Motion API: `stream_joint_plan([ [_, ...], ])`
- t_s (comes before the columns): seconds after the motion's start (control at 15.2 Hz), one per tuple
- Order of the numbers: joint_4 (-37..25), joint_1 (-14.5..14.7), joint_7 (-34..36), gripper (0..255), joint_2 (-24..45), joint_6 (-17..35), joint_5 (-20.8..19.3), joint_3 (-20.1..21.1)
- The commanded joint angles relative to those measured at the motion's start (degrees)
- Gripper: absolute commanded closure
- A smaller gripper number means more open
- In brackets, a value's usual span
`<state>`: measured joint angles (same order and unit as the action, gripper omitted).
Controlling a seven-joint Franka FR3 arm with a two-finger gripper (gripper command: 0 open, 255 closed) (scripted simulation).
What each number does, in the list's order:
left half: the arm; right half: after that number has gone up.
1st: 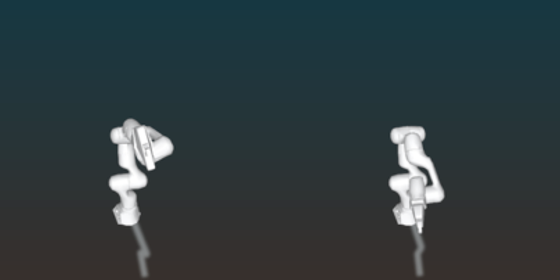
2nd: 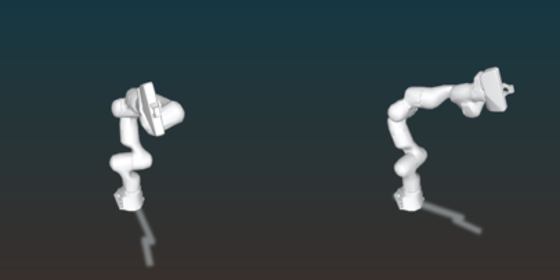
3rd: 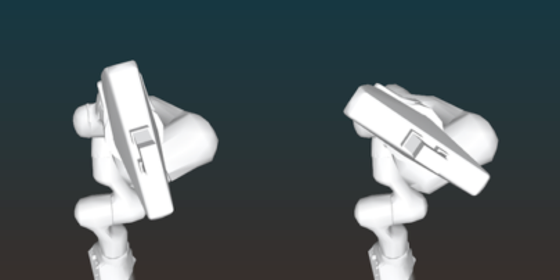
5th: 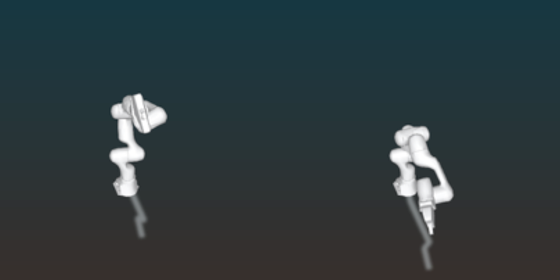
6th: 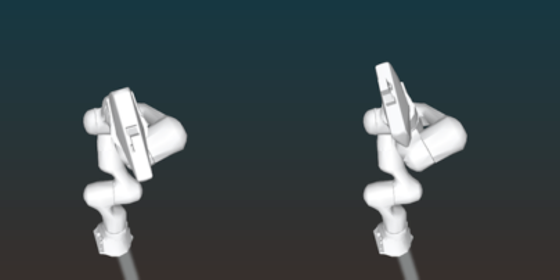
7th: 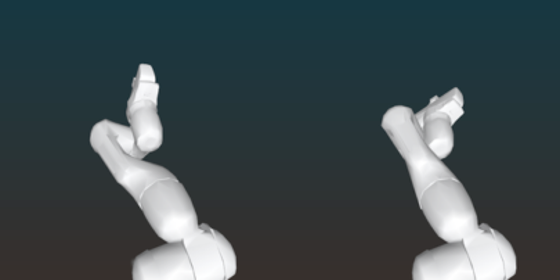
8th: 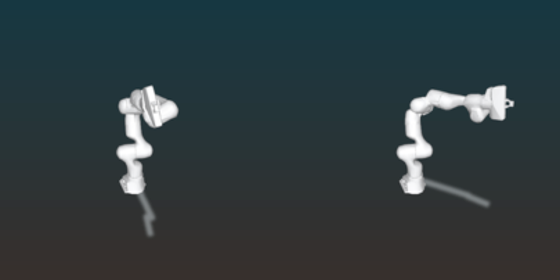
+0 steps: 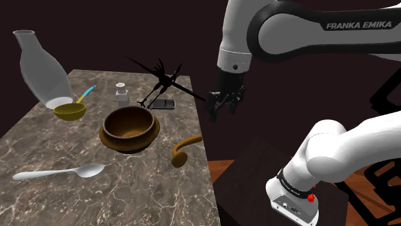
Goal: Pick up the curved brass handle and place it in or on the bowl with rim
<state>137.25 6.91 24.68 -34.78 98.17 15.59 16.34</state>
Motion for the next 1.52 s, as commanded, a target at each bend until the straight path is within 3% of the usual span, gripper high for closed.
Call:
stream_joint_plan([
  [0.0, -1.82, 0.6, 3.64, 0, 3.19, 1.69, 1.24, 3.03],
  [0.4, -8.57, 1.27, 13.44, 0, 13.37, 5.77, 1.89, 10.63],
  [0.73, -16.04, 1.5, 22.55, 0, 23.77, 8.69, -0.76, 16.63],
  [1.25, -11.69, 2.07, 23.15, 0, 25.53, 14.75, -0.85, 17.83],
  [1.45, -11.69, 2.07, 23.15, 0, 25.53, 14.75, -0.85, 17.83],
])
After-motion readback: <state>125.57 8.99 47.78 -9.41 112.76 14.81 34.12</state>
